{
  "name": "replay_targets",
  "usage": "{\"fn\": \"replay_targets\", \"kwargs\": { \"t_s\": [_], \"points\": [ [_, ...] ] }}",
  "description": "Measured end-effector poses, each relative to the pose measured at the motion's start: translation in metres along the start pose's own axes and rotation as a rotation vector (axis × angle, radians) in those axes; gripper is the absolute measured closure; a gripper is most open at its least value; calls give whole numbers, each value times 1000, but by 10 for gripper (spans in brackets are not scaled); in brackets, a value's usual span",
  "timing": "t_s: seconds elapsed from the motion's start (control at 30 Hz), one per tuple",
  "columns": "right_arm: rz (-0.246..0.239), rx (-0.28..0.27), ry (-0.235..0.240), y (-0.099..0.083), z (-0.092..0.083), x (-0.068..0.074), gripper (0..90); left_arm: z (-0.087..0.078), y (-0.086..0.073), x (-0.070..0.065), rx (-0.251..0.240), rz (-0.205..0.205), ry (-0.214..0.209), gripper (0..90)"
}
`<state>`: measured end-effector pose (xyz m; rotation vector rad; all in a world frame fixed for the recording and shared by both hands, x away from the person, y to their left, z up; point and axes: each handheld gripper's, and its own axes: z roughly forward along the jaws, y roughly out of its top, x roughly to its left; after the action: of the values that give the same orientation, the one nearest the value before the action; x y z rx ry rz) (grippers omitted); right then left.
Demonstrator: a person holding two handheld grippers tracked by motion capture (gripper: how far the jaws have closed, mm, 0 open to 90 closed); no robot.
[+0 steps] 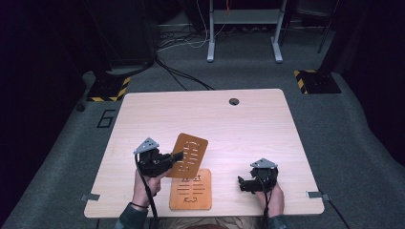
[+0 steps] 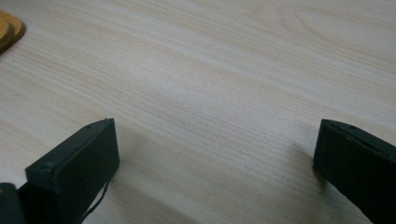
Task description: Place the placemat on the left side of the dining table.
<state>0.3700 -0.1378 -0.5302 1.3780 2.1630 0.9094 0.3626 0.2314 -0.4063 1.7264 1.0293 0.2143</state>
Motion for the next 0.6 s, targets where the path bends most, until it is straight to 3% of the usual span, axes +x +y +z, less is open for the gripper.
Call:
{"fn": "replay_targets", "kwargs": {
  "t_s": [0.6],
  "points": [
    [1, 0, 0, 0, 0, 0, 0, -24, 11, 25, -31, -14, 83, 859]
  ]
}}
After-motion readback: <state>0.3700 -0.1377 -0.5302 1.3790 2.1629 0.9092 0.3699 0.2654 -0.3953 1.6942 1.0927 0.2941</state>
